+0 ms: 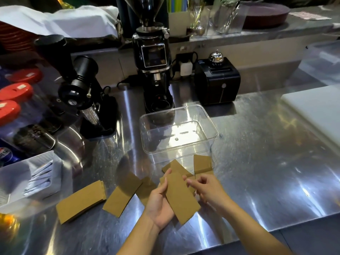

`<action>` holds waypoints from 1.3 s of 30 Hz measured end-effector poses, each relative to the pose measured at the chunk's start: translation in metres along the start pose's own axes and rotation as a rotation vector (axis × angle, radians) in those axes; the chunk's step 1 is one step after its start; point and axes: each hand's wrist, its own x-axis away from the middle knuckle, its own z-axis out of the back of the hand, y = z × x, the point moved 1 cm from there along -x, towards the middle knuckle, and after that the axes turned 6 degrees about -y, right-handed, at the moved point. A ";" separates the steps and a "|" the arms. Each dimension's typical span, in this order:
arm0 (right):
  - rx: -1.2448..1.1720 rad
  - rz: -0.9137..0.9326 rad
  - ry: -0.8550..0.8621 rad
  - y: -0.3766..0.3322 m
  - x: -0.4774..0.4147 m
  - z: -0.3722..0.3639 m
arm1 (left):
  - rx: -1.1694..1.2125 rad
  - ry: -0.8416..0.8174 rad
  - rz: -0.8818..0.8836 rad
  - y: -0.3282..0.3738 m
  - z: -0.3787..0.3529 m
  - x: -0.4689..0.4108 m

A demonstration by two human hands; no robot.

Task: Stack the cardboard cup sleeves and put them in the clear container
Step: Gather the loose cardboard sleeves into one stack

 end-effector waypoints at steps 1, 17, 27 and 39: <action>0.056 0.002 0.078 0.002 -0.004 0.005 | 0.017 -0.003 -0.005 0.002 0.001 0.000; 0.734 -0.240 0.366 0.015 -0.033 0.025 | -0.036 0.059 0.031 0.010 0.005 0.001; 0.089 0.146 0.070 -0.008 -0.010 0.015 | 0.045 0.111 -0.013 0.015 0.016 -0.006; 0.018 0.211 -0.038 -0.013 0.004 -0.037 | 0.127 -0.139 -0.028 0.014 0.004 -0.006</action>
